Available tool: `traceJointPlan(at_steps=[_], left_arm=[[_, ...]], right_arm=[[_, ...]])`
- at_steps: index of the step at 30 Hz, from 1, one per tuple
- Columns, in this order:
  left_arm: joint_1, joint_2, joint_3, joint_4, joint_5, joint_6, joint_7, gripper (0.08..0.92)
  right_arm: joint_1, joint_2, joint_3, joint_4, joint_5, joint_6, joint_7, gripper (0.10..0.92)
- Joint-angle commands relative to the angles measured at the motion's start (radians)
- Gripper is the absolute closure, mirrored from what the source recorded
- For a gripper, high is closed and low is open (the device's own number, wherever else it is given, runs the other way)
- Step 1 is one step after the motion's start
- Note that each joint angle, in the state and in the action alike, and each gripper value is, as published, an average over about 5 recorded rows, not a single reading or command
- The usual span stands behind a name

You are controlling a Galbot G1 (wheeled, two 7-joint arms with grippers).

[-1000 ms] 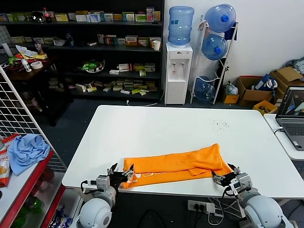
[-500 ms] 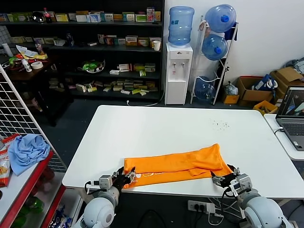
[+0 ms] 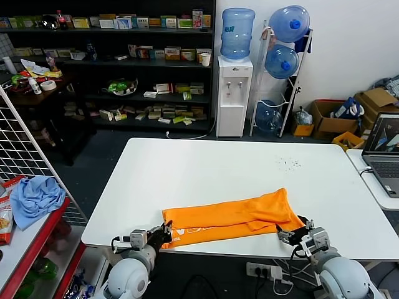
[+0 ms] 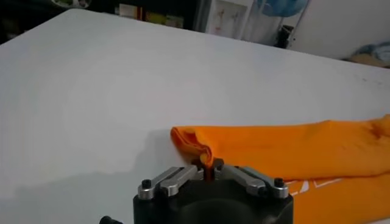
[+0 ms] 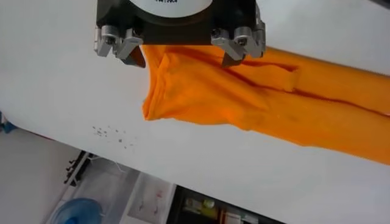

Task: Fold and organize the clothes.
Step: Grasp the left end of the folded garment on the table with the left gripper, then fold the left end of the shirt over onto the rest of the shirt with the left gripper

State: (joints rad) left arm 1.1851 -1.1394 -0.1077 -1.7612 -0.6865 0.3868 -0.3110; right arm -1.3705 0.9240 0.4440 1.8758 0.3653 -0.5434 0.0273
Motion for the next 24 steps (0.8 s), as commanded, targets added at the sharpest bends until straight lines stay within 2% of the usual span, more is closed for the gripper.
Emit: traceJointPlan(at_steps=[1, 5, 10, 15, 18, 24], left_arm=[[-0.018, 0.029, -0.027, -0.002, 0.024, 0.004, 0.026, 0.862], [-0.065, 0.092, -0.077, 0.030, 0.035, 0.021, 0.036, 0.871], [-0.129, 0.190, -0.132, 0.125, 0.050, 0.028, 0.064, 0.871], [-0.177, 0.258, -0.180, 0.207, 0.050, 0.005, 0.076, 0.871], [-0.176, 0.277, -0.189, 0.178, 0.055, -0.003, 0.072, 0.871], [-0.140, 0.228, -0.136, -0.048, 0.041, 0.009, 0.031, 0.871]], right_arm=[[0.001, 0.005, -0.002, -0.002, -0.002, 0.003, 0.000, 0.203], [0.001, 0.011, -0.002, 0.002, -0.004, 0.008, 0.002, 0.203], [0.011, 0.016, -0.003, 0.007, -0.005, 0.018, 0.009, 0.203], [0.013, 0.023, -0.001, 0.007, -0.011, 0.042, 0.019, 0.203], [0.015, 0.039, 0.001, -0.001, -0.040, 0.096, 0.036, 0.203], [0.029, 0.104, 0.020, -0.049, -0.159, 0.273, 0.098, 0.203]])
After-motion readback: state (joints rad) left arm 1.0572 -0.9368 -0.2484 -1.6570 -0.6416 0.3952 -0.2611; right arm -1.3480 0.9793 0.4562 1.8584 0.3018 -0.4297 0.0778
